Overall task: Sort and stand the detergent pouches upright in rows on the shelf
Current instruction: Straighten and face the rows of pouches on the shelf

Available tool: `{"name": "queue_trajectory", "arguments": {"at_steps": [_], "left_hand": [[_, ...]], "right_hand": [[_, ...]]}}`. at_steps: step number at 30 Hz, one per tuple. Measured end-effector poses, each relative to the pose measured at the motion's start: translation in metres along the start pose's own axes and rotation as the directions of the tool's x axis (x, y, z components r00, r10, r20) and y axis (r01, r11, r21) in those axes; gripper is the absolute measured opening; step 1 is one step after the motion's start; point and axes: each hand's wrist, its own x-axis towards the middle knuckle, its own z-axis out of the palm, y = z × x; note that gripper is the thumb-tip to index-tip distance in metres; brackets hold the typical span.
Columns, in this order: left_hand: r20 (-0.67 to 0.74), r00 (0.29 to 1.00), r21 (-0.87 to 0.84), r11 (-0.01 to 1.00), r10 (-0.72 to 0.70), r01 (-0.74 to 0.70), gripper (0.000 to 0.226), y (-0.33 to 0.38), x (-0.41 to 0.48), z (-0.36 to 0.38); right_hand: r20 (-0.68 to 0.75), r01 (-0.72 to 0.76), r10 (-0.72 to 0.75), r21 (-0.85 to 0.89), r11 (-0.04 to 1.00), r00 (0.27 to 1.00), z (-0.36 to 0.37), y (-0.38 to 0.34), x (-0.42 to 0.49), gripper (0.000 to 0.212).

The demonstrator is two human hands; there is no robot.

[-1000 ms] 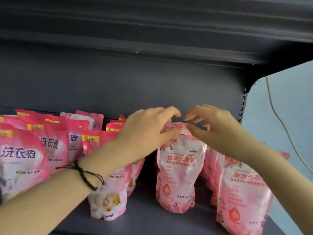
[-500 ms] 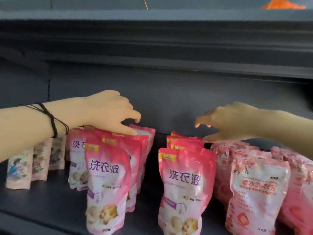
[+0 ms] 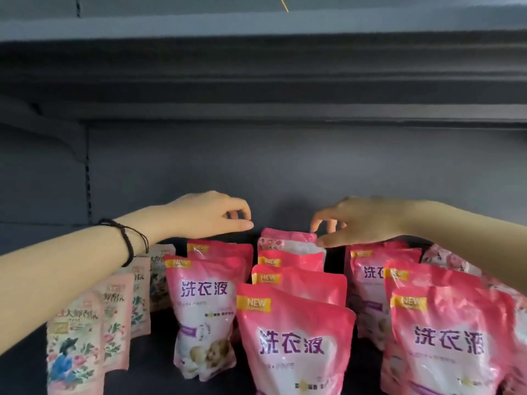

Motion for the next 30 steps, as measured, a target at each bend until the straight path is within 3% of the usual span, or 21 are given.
{"name": "queue_trajectory", "arguments": {"at_steps": [3, 5, 10, 14, 16, 19, 22, 24, 27, 30], "left_hand": [[-0.043, 0.999, -0.348, 0.937, -0.028, 0.012, 0.018, -0.008, 0.029, 0.021], [-0.028, 0.999, -0.443, 0.896, -0.037, 0.021, 0.015, -0.015, 0.049, 0.032], [0.075, 0.997, -0.597, 0.801, 0.003, 0.042, 0.028, -0.027, 0.090, 0.058], [0.174, 0.980, -0.686, 0.726, 0.095, 0.052, 0.022, -0.023, 0.109, 0.075], [0.206, 0.969, -0.738, 0.672, 0.134, 0.064, 0.023, -0.023, 0.114, 0.085], [0.265, 0.948, -0.744, 0.663, 0.177, 0.084, 0.008, -0.025, 0.118, 0.097], [0.242, 0.961, -0.764, 0.636, 0.133, 0.104, 0.024, -0.028, 0.122, 0.100], [0.203, 0.977, -0.793, 0.597, 0.070, 0.122, 0.016, -0.028, 0.124, 0.092], [0.121, 0.991, -0.896, 0.424, -0.050, 0.131, 0.012, -0.027, 0.127, 0.068], [0.039, 0.987, -0.993, 0.107, -0.159, 0.057, 0.037, -0.019, 0.138, 0.036]], "right_hand": [[0.027, -0.055, 0.048, 0.418, 0.907, 0.998, 0.000, 0.011, 0.027, 0.029], [0.050, -0.100, 0.087, 0.525, 0.845, 0.995, 0.002, 0.023, 0.045, 0.028], [0.120, -0.168, 0.121, 0.574, 0.801, 0.985, 0.023, 0.045, 0.088, 0.025], [0.222, -0.184, 0.067, 0.562, 0.806, 0.973, 0.049, 0.049, 0.106, 0.026], [0.240, -0.193, 0.062, 0.575, 0.795, 0.969, 0.053, 0.051, 0.108, 0.014], [0.222, -0.196, 0.074, 0.600, 0.776, 0.972, 0.055, 0.053, 0.110, 0.015], [0.178, -0.195, 0.108, 0.600, 0.776, 0.978, 0.052, 0.053, 0.111, 0.008], [0.114, -0.171, 0.128, 0.639, 0.750, 0.985, 0.044, 0.056, 0.111, 0.010], [-0.022, -0.090, 0.177, 0.794, 0.601, 0.984, 0.021, 0.066, 0.109, 0.013], [-0.165, 0.075, 0.278, 0.949, 0.307, 0.946, -0.003, 0.072, 0.111, 0.011]]}}
